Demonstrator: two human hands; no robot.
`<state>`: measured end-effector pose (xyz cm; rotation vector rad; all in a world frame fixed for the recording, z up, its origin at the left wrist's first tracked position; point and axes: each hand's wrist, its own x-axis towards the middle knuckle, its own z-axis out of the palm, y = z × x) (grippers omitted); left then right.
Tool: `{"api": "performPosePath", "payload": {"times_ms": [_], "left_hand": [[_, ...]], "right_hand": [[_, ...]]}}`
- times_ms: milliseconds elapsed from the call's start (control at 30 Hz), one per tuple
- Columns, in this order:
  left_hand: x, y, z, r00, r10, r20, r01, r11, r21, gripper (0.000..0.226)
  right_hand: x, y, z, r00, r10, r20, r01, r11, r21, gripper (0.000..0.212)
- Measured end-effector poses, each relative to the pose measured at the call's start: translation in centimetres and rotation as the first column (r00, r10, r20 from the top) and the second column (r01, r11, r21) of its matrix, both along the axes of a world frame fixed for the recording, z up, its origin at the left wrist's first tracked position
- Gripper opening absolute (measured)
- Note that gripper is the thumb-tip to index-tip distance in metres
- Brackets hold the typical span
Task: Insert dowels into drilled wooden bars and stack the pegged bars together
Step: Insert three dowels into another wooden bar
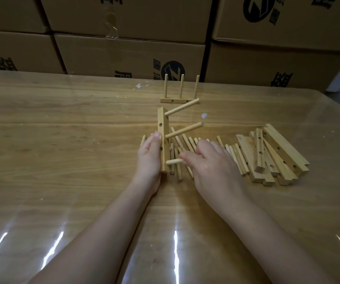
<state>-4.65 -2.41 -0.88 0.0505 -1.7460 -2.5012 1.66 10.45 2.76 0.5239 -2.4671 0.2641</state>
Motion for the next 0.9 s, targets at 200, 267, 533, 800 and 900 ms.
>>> {"api": "performPosePath", "payload": {"times_ms": [200,267,533,800,900], "left_hand": [[0.4,-0.1,0.3,0.999,-0.005,0.034,0.005,1.0,-0.014,0.032],[0.3,-0.1,0.3,0.999,0.0,0.04,0.002,0.999,-0.037,0.034],[0.3,0.0,0.1,1.0,-0.016,0.026,0.018,0.997,-0.075,0.033],[0.6,0.2,0.3,1.0,-0.02,0.024,0.022,0.997,-0.08,0.031],[0.7,0.3,0.4,1.0,-0.012,-0.002,0.011,0.993,-0.116,0.032]], "right_hand": [[-0.2,0.5,-0.3,0.989,0.1,0.11,-0.069,0.964,-0.257,0.024],[-0.1,0.6,-0.6,0.973,0.181,0.146,-0.091,0.874,-0.478,0.028],[-0.3,0.9,-0.4,0.952,0.26,0.161,-0.034,0.612,-0.79,0.018],[-0.3,0.8,-0.3,0.95,0.265,0.163,-0.039,0.622,-0.782,0.005],[-0.3,0.7,-0.6,0.958,0.235,0.164,-0.025,0.639,-0.769,0.005]]}}
